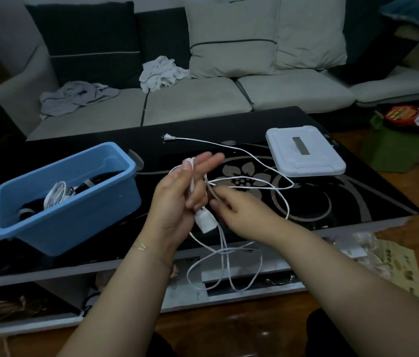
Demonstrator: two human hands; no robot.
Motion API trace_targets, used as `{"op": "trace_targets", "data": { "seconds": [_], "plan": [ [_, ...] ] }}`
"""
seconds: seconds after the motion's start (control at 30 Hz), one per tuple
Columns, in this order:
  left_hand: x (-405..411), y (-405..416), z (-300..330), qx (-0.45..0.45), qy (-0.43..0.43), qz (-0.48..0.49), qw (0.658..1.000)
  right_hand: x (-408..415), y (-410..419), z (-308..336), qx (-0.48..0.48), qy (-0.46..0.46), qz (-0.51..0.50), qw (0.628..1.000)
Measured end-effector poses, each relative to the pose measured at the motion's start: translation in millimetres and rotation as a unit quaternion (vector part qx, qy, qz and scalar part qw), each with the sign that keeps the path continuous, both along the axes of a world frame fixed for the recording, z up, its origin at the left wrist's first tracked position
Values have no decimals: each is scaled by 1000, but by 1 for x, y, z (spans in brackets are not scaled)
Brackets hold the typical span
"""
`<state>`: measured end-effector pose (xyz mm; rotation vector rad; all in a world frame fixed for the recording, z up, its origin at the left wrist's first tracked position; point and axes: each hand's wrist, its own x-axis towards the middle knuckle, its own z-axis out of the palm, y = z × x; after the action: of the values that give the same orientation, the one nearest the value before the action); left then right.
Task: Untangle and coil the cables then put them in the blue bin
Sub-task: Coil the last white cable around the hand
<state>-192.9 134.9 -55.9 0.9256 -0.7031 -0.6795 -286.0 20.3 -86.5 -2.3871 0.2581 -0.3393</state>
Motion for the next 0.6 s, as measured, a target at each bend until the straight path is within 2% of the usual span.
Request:
{"op": "trace_targets", "data": {
  "seconds": [0.07, 0.23, 0.33, 0.47, 0.6],
  "plan": [
    [6, 3, 2, 10, -1, 36, 999, -2, 5, -3, -81, 50, 30, 995],
    [5, 2, -4, 56, -30, 80, 995, -3, 12, 2, -193, 38, 44, 979],
    [3, 0, -3, 88, -71, 100, 989, -5, 13, 5, -227, 7, 35, 973],
    [1, -3, -7, 140, -166, 129, 968, -5, 19, 6, -259, -16, 28, 965],
    [0, -3, -11, 182, -253, 137, 940, -7, 18, 10, -250, -41, 24, 967]
  ]
}}
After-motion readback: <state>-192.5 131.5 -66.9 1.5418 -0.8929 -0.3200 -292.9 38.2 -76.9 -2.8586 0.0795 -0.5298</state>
